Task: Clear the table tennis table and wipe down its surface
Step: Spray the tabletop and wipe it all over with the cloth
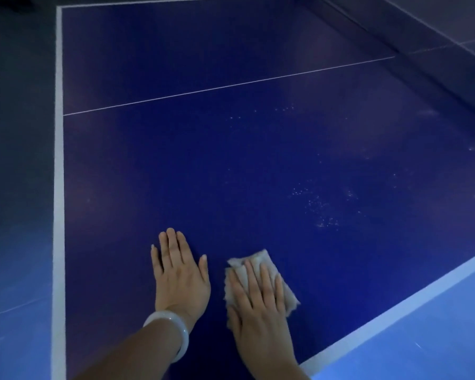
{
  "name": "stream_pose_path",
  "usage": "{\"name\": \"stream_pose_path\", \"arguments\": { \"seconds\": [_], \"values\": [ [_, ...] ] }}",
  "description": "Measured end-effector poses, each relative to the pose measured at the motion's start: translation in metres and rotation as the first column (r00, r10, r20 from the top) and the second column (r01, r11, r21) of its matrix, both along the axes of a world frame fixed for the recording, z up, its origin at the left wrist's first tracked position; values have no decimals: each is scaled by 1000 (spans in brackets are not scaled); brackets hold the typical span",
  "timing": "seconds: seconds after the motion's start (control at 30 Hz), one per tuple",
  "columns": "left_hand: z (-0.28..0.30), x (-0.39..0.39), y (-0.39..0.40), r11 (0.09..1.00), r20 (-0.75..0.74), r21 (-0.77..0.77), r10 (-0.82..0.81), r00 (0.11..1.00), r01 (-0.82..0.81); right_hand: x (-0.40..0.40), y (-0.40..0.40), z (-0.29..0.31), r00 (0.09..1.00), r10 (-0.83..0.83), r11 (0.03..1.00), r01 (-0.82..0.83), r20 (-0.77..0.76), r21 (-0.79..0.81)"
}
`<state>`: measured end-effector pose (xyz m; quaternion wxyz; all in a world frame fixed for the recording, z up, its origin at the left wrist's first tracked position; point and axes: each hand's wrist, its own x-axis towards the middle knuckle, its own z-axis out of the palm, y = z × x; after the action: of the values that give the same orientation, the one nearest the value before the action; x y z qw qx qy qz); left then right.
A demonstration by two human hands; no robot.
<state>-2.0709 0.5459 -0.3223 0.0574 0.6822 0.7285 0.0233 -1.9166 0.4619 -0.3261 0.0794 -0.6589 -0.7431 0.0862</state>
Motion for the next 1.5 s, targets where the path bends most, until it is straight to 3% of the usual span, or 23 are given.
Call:
{"name": "stream_pose_path", "arguments": {
  "seconds": [0.07,0.13,0.2,0.27,0.33,0.4,0.5,0.57,0.63,0.67,0.73,0.8,0.87,0.9,0.97,1.07,1.13,1.2,1.27,1.37,1.5],
  "values": [
    [-1,0,0,1000,-12,-6,0,1000,0,15,27,2,987,139,990,-141,79,19],
    [-1,0,1,1000,-12,-11,6,1000,-6,57,56,-1,974,128,991,-121,185,-51],
    [-1,1,1,1000,-6,-10,8,1000,-8,105,74,1,969,-206,973,218,135,-80],
    [1,2,0,1000,-2,-11,8,1000,-8,136,75,7,811,-583,811,576,-54,-107],
    [2,1,0,1000,-5,-16,10,1000,-11,126,67,14,728,-685,725,674,-41,-145],
    [3,1,0,1000,-10,-15,5,1000,-6,88,58,11,792,-608,787,610,52,-87],
    [3,2,1,1000,-8,-20,-2,1000,2,37,67,-2,969,-241,969,244,58,-39],
    [3,2,1,1000,-10,-24,1,1000,-1,29,86,-1,998,9,1000,-7,56,-26],
    [4,2,2,1000,-9,-21,2,1000,-2,50,113,3,980,142,990,-137,138,-45],
    [5,3,2,1000,-11,-25,1,1000,-1,70,125,4,973,136,990,-129,186,-47],
    [5,2,1,1000,-9,-30,-2,1000,1,116,143,6,981,-134,989,140,139,-38],
    [4,2,1,1000,-9,-32,0,1000,0,153,139,10,843,-535,844,530,-60,-88],
    [5,2,0,999,-6,-42,4,1000,-5,155,124,14,722,-690,721,677,-54,-145],
    [5,2,1,999,-3,-41,6,1000,-6,141,117,10,715,-699,710,693,-11,-130],
    [5,2,1,999,3,-36,8,1000,-7,96,106,4,799,-595,799,600,91,-45],
    [6,2,0,999,3,-40,4,1000,-4,34,110,-5,973,-183,983,185,141,-3],
    [7,2,0,999,-11,-45,0,1000,0,20,126,-3,993,52,998,-50,108,-23],
    [8,1,1,999,-24,-44,3,1000,-4,32,151,0,970,180,983,-174,163,-52],
    [7,1,1,998,-29,-55,0,1000,-1,58,173,0,978,110,992,-97,175,-78],
    [5,-1,1,998,-29,-55,-20,999,18,93,184,5,968,-233,969,239,97,-61],
    [7,-3,3,998,-22,-60,-30,999,29,103,179,6,960,-273,959,276,57,-58]
  ]
}}
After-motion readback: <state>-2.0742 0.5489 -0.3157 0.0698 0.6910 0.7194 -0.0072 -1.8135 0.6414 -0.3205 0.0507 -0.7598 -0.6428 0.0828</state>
